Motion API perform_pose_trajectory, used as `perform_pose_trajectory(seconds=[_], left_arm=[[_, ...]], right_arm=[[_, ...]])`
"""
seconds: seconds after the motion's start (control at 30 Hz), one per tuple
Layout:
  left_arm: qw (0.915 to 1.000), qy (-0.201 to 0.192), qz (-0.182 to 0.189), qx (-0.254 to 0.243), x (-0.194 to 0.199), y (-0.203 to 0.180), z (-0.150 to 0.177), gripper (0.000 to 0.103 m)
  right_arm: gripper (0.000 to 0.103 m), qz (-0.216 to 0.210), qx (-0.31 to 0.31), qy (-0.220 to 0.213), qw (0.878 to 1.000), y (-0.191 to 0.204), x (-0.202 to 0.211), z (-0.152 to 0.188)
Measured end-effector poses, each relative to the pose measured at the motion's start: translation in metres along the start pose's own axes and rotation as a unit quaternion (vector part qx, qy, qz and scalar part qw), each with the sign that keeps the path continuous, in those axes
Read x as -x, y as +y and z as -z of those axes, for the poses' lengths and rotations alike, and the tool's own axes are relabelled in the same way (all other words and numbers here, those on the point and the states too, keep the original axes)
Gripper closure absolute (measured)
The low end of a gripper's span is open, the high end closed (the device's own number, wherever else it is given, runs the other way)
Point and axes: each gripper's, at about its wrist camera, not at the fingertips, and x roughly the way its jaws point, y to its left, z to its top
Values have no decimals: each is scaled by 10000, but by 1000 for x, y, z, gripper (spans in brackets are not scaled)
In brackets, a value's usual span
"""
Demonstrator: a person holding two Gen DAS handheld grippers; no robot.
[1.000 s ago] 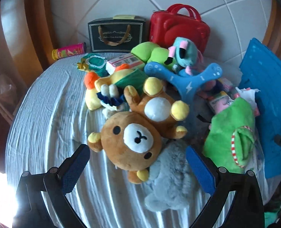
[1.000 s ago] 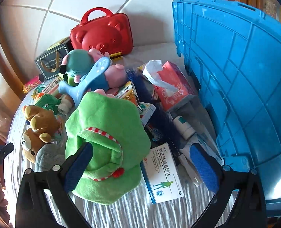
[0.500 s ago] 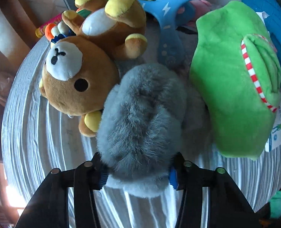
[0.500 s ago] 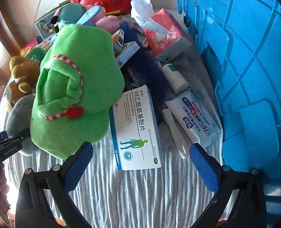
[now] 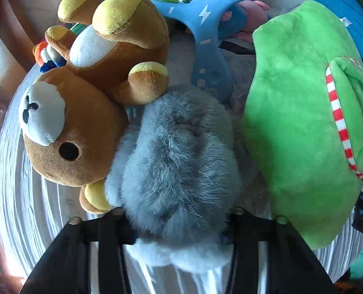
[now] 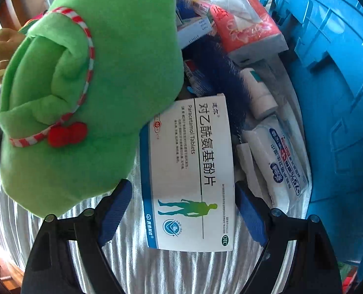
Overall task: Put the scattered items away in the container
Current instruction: 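Lift the grey plush and white medicine box and carry them toward the blue box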
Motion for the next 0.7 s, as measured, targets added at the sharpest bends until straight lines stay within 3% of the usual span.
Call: perform_pose_trajectory(seconds=[0.2,0.3,0.37,0.4,0.43,0.47,0.7], left_arm=[[9998,15,117,-128,6,-1,15,69],[9998,-51,96,-140,9,-2,14,44],[9998,-95,83,-147,10,-4,14,41],[9998,-117,76,-151,11,-4,14,44],[9998,-139,69,-155,12,-5,14,62],[9997,-161,62,-159,12,-6,14,66],[9996,-231,66,-172,27,-4,25,76]], right_arm=[[30,-247,-63,83,9996,0,2,11],[29,-194,-119,46,9997,-2,0,10],[28,-211,-156,2,9997,-4,-1,8],[28,-219,-169,-16,9996,-4,-2,7],[28,-227,-183,-35,9996,-5,-3,6],[28,-226,-207,-20,9995,-5,-5,6],[31,-217,-303,20,9993,-4,1,21]])
